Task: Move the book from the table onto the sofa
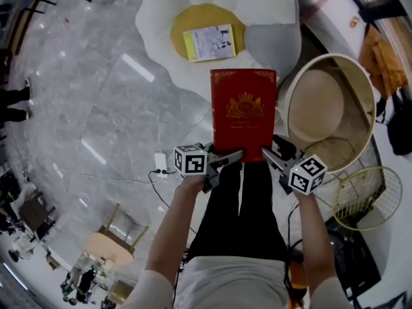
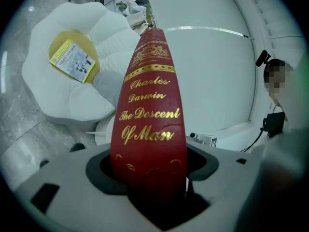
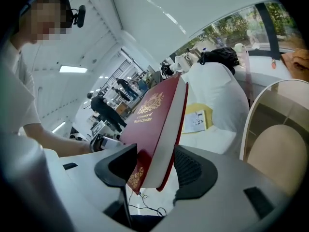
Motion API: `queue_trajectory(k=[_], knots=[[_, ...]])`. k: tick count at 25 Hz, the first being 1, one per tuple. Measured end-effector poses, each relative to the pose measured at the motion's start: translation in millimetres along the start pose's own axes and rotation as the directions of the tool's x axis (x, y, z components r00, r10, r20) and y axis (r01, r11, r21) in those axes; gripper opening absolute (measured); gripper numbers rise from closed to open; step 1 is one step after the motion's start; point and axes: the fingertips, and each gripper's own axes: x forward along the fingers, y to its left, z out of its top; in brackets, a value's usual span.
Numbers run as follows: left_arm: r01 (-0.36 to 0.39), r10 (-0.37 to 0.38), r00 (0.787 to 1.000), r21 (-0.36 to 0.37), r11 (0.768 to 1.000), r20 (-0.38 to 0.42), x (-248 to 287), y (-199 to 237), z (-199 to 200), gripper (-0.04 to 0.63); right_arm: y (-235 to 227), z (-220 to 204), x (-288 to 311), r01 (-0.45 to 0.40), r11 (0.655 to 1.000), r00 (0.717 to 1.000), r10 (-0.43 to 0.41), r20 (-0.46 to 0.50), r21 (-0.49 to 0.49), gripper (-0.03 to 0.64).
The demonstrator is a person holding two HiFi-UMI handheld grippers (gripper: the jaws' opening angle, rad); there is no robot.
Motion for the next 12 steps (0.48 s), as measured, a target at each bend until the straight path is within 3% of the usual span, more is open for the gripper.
queue_trajectory(k=[12], knots=[[-0.03, 0.03, 0.996, -0.009, 1.0, 0.089, 21.5, 30.0, 73.4, 0.297, -47.3, 48.9, 57.2, -0.091, 0.994, 0.988, 0.083, -0.132, -0.059, 0.253]])
